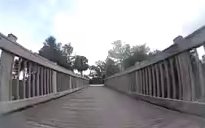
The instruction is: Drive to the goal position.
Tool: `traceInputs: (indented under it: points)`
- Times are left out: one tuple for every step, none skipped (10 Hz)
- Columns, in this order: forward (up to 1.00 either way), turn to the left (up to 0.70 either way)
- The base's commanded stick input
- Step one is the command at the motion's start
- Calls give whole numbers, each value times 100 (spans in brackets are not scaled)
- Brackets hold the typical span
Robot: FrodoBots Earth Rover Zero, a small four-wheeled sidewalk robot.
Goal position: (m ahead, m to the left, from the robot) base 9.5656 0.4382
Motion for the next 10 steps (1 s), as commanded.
traceInputs:
  points:
    - [85, 0]
    - [85, 0]
    - [85, 0]
    - [85, 0]
    - [85, 0]
    - [85, 0]
    - [85, 0]
    - [85, 0]
    - [85, 0]
    - [85, 0]
